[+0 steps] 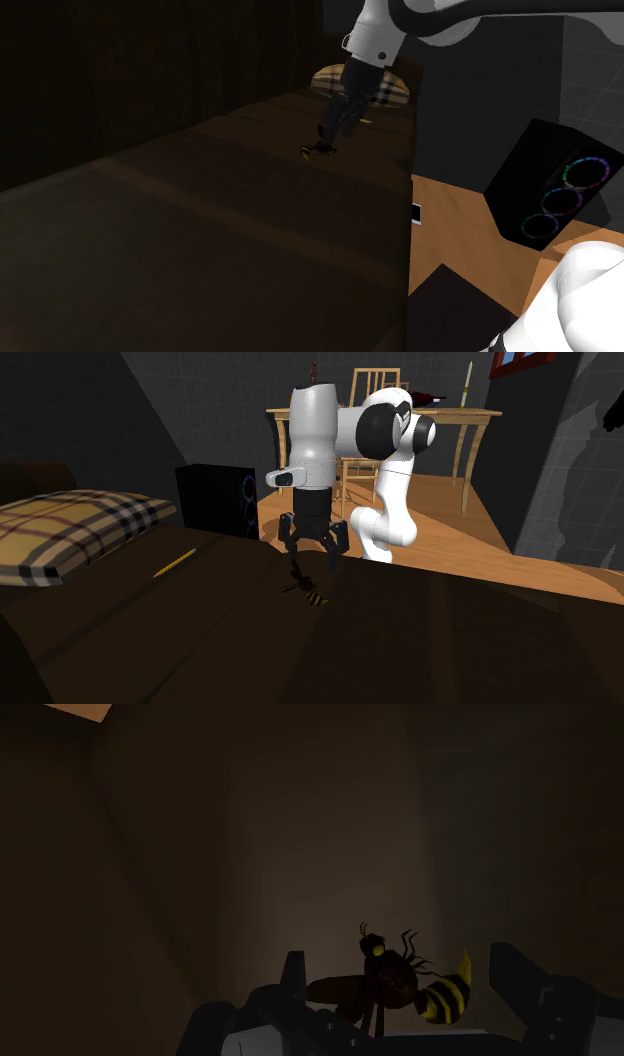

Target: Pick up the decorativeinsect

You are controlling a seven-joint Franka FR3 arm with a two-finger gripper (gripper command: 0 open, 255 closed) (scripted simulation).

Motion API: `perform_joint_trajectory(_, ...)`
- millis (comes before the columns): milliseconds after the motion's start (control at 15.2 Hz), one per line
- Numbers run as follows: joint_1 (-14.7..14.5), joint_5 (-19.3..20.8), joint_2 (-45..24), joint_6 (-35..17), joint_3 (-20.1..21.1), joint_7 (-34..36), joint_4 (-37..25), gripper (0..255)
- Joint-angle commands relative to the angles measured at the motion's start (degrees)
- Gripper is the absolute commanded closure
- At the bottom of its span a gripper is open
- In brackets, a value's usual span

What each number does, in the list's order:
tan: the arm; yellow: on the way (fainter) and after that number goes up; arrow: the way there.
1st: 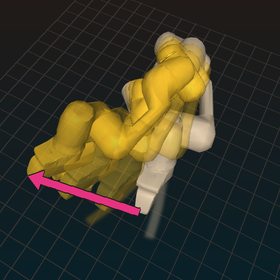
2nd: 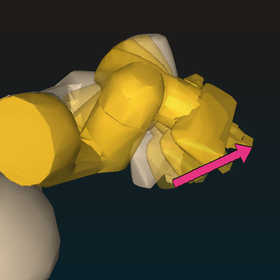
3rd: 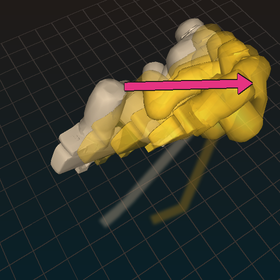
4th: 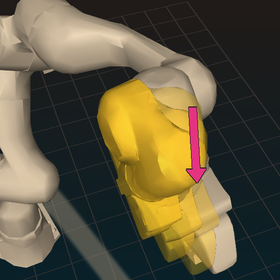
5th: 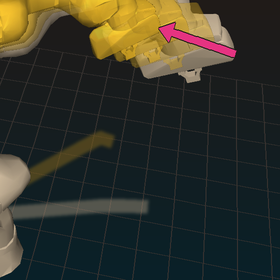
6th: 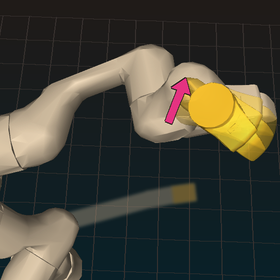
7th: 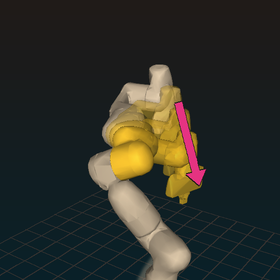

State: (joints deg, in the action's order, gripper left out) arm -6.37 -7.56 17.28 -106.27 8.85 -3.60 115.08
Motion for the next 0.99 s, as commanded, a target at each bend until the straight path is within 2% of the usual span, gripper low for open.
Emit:
perform_joint_trajectory(0, -0.3, 0.0, -0.7, -1.1, 0.4, -0.1, -0.5, 0)
perform_joint_trajectory(528, -0.4, -0.3, -0.6, -6.2, 0.6, -0.5, 4.7, 0)
perform_joint_trajectory(594, -0.4, -0.3, -0.5, -6.1, 0.6, -0.5, 4.7, 255)
perform_joint_trajectory(924, -0.4, -0.3, -0.6, -6.3, 0.6, -0.4, 4.8, 255)
